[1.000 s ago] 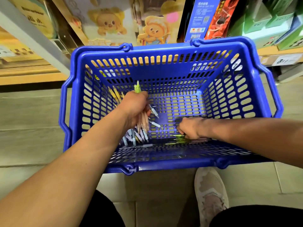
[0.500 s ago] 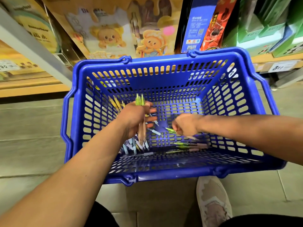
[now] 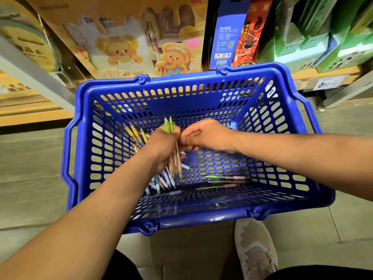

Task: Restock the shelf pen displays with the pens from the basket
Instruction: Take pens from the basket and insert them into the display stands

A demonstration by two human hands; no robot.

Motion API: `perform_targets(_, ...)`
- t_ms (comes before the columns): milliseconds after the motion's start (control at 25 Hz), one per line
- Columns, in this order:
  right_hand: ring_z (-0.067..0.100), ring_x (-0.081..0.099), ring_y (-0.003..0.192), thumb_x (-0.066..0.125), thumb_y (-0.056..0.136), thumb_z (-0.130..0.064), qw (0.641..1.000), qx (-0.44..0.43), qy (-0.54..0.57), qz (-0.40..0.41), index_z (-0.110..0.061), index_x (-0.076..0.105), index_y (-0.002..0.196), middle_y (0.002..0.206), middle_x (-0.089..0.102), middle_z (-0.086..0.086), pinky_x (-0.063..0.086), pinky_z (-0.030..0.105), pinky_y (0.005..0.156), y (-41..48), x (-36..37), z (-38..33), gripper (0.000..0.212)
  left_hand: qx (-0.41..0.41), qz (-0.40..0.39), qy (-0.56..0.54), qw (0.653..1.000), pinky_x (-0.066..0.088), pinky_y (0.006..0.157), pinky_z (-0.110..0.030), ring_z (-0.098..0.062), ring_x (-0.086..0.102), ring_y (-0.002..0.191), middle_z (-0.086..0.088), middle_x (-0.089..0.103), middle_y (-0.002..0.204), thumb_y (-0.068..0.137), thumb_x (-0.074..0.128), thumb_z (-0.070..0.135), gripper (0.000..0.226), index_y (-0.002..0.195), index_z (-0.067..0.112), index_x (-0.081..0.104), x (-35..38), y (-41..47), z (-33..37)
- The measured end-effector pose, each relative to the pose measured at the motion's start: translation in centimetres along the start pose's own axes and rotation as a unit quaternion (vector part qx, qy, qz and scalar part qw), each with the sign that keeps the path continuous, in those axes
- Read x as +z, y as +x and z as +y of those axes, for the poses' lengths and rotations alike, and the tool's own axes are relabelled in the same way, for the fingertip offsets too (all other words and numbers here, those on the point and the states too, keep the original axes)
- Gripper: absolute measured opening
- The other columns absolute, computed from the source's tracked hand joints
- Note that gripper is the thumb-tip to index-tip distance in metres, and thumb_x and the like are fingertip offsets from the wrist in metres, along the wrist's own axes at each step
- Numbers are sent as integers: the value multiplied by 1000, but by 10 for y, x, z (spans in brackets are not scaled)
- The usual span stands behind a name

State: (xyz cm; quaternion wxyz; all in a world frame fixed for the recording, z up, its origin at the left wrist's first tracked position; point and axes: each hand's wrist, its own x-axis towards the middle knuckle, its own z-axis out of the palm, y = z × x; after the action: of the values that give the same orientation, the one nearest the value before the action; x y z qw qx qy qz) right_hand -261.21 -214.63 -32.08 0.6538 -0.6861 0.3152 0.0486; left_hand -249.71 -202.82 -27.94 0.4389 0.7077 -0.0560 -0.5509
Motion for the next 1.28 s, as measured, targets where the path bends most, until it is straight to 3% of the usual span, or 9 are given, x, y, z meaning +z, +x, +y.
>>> perform_targets(160,6,68,69,70,91,-18,983,87,-157,-37,-24,74,92,79,75,-5,59,30,76,-2,-10,26,7,15,26,62,998,58,67,-40,-20,65,76,-9,68,97,109,44,26,14,111,14,51,-3,2,3)
perform_targets(240,2,63,73,64,93,-19,922,106,-355,-110,-24,73,96,84,72,-13,57,29,85,-12,-10,47,11,-2,7,73,997,57,60,-33,-18,59,70,-7,60,88,109,46,25,24,123,7,50,-7,1,3)
perform_targets(360,15,54,74,55,97,-13,760,92,-602,-229,-18,63,104,96,65,0,49,31,72,-27,-4,73,12,-27,-12,82,996,53,54,-31,-17,54,59,-7,53,78,107,51,21,38,139,3,41,-11,2,1)
perform_targets(520,23,58,82,54,97,-8,713,104,-652,-237,-16,59,120,113,64,6,41,33,67,-29,4,87,25,-33,-13,45,998,49,49,-29,-17,50,50,-6,52,66,103,56,14,15,110,0,55,-10,3,3)
perform_targets(680,25,63,70,57,90,-20,761,113,-610,-191,-11,69,96,89,69,7,53,31,57,-17,-3,78,16,-42,-13,17,999,50,49,-30,-16,54,50,-12,65,73,101,57,8,11,97,-1,61,-7,4,4)
perform_targets(800,18,69,78,64,84,-32,882,79,-458,-75,-23,70,92,83,71,-5,60,31,70,-4,-12,56,13,-47,8,-9,999,55,59,-31,-14,65,58,-13,76,89,102,56,9,14,111,-1,61,-6,7,4)
perform_targets(920,4,71,74,71,80,-35,975,59,-213,15,-31,70,89,79,75,-12,55,16,64,5,-9,26,10,-38,38,-35,998,58,64,-36,-19,68,73,-15,74,99,104,54,12,18,112,0,65,-1,9,2)
perform_targets(1120,6,74,69,82,82,-29,997,19,-73,32,-22,73,86,75,77,-5,56,17,64,2,-1,6,12,-46,14,-76,996,61,62,-39,-21,68,60,-15,70,83,104,55,12,22,119,-3,62,10,3,3)
perform_targets(1280,9,74,71,78,87,-17,999,15,37,-14,-11,74,95,78,78,2,58,19,67,-3,-7,5,11,-38,-4,-25,999,61,79,-53,-25,69,69,-14,72,88,103,57,17,23,118,0,63,15,1,4)
